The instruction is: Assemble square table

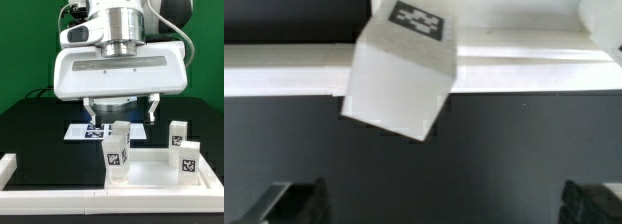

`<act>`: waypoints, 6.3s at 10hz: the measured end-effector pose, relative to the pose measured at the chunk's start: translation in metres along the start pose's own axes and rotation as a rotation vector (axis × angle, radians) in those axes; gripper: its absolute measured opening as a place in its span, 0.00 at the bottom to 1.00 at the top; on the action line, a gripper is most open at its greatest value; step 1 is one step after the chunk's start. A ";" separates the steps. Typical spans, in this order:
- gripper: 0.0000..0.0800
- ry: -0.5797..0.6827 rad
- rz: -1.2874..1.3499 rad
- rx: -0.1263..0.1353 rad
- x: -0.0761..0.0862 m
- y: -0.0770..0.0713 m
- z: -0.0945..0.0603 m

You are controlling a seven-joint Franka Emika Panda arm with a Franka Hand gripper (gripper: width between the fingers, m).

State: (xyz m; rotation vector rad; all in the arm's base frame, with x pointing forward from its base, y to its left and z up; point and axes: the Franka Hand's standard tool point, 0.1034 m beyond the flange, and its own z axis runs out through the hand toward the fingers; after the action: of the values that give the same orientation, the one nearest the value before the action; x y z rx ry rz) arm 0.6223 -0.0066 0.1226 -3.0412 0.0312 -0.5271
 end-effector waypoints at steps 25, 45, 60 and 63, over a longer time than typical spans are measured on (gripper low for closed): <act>0.36 -0.214 1.137 -0.063 -0.012 0.005 0.039; 0.36 -0.165 0.376 0.002 -0.013 -0.007 0.046; 0.61 -0.285 1.145 -0.027 -0.020 -0.022 0.046; 0.80 -0.295 0.939 -0.001 -0.022 -0.021 0.048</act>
Offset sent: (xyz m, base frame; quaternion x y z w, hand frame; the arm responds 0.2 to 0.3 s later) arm 0.0166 -0.0033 -0.0255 0.0672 -0.1369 0.0561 0.9867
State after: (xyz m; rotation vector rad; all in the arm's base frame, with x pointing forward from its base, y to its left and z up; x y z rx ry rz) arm 0.6181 0.0174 0.0718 -2.6202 1.3262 0.0038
